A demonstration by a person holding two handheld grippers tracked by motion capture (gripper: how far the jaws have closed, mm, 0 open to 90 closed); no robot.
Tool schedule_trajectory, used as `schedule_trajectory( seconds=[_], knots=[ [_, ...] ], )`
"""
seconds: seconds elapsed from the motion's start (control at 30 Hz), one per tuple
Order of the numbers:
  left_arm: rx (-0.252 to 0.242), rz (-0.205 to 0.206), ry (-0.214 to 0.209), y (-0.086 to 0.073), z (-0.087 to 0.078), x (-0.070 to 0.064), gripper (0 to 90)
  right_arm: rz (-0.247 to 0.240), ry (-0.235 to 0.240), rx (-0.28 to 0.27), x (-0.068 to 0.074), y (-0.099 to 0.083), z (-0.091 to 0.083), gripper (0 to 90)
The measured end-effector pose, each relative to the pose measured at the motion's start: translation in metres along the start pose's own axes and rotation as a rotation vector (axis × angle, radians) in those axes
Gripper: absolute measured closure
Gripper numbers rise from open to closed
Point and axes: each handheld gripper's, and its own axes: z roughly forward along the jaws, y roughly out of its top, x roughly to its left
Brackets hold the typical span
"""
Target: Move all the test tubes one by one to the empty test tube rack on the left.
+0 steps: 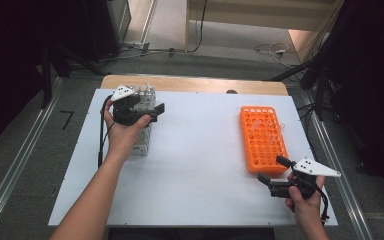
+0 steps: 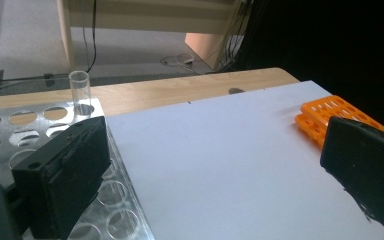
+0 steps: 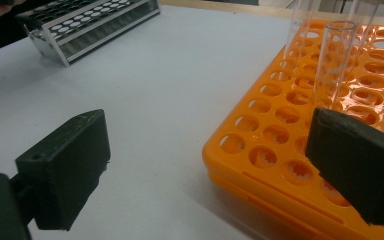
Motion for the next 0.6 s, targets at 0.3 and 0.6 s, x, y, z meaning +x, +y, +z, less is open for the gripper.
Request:
schedule_trajectory(
  seconds=[0.3,0.6],
  knots=[
    [0.009,0.042,-0.038,-0.027,-0.017,-0.032,0.0,0.027,-0.036,0.036,-0.013,0.011,0.013,3.2],
    [0.014,0.069,-0.05,-0.051,-0.035,-0.052,0.0,0.036,-0.116,0.07,-0.025,0.019,0.029,6.6]
  ],
)
